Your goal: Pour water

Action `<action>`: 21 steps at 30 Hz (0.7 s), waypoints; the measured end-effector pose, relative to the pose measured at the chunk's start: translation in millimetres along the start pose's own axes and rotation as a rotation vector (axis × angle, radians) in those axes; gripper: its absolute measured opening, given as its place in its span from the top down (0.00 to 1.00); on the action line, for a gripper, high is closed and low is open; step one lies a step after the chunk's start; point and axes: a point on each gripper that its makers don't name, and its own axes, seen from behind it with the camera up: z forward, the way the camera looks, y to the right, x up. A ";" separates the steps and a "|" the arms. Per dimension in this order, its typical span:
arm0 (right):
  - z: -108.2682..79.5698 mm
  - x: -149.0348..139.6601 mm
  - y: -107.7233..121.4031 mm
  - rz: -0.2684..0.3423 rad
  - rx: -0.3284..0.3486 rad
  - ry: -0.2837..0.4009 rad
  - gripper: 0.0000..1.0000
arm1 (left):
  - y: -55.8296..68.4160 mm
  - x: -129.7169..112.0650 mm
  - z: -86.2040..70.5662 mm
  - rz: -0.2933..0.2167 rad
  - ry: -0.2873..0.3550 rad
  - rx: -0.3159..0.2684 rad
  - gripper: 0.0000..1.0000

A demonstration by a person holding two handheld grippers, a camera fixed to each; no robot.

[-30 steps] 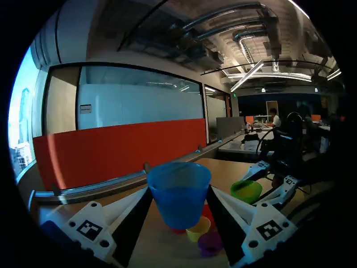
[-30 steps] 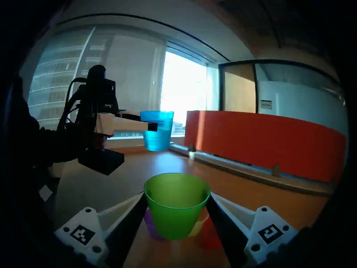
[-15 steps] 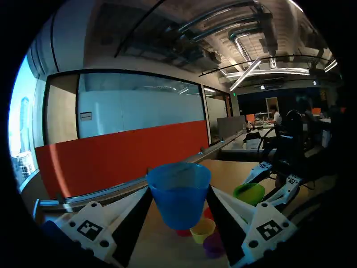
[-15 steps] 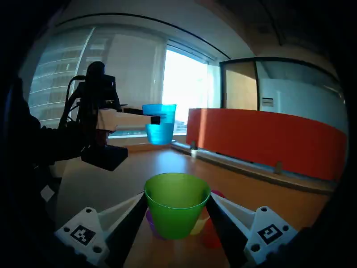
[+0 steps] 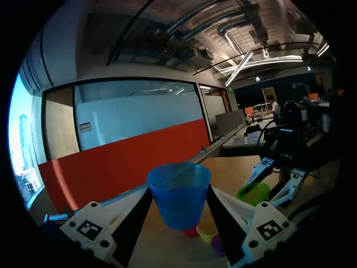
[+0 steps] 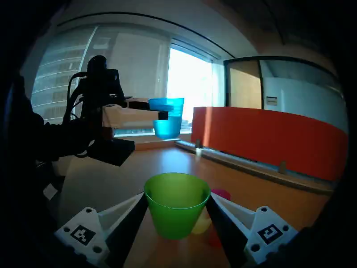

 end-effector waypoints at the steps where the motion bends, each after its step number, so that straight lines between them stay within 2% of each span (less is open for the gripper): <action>1: 0.0 0.1 -0.9 -0.001 0.003 -0.001 0.09 | 0.4 0.3 -0.1 0.006 -0.001 -0.001 0.17; 8: 0.9 -0.5 -6.3 -0.006 0.020 -0.007 0.10 | 1.8 4.2 -1.0 0.042 -0.001 0.003 0.17; 21: 6.9 -1.9 -15.7 -0.016 0.052 -0.020 0.10 | 6.7 13.2 -4.3 0.158 0.016 0.008 0.17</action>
